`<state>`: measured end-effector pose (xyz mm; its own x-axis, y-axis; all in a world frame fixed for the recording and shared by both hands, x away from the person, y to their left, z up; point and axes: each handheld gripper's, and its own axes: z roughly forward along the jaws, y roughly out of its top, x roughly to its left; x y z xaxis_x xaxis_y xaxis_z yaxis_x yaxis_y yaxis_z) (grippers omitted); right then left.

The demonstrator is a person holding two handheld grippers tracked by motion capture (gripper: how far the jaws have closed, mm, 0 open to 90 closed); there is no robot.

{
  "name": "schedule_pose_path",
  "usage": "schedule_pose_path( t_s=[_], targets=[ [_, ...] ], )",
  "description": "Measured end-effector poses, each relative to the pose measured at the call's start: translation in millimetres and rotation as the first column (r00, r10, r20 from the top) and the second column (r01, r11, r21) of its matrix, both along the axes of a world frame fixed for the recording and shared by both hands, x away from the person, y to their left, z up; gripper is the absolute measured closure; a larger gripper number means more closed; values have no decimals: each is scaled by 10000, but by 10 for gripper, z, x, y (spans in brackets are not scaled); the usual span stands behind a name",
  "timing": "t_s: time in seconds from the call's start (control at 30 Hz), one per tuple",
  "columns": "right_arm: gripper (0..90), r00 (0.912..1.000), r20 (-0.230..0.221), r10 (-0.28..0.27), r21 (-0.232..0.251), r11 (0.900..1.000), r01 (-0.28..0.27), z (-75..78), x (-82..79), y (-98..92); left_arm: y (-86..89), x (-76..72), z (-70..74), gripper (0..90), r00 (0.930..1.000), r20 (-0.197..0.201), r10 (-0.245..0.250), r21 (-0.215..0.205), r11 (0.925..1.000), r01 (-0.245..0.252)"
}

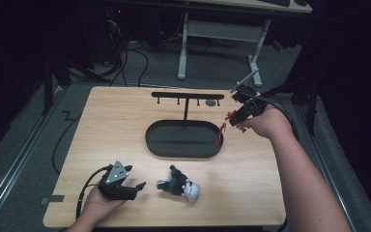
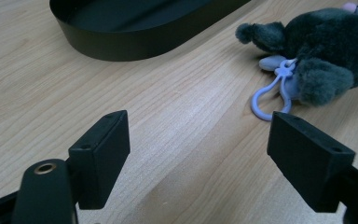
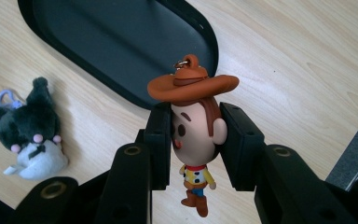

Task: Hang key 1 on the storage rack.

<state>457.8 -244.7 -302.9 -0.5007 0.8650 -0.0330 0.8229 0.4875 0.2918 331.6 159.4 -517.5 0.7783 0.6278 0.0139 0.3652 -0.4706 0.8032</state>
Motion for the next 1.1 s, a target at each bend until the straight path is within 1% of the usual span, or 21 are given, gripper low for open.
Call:
schedule_pose_path(
  t_s=[0.13,0.23,0.4,0.77,0.8,1.1],
  targets=[
    [665,10000,20,-35,14,10000,34,18,90,0,5,-3,3,210,9999,99,58,-64,10000,-57],
    [666,9999,43,-157,60,9999,156,42,154,11,16,-1,7,210,9999,83,90,-89,9999,-90],
    [665,9997,149,-200,30,9998,199,85,242,38,18,4,2,210,10000,72,62,-72,10000,-61],
    [665,9991,297,-291,-27,9996,292,103,362,125,18,4,1,211,10000,54,31,-47,10000,-31],
    [665,9989,377,-290,-23,9996,291,111,372,129,19,3,2,212,10000,59,27,-51,10000,-27],
    [665,9978,482,-448,33,9990,447,132,442,116,23,1,2,213,10000,56,26,-62,10000,-25]
  ],
)
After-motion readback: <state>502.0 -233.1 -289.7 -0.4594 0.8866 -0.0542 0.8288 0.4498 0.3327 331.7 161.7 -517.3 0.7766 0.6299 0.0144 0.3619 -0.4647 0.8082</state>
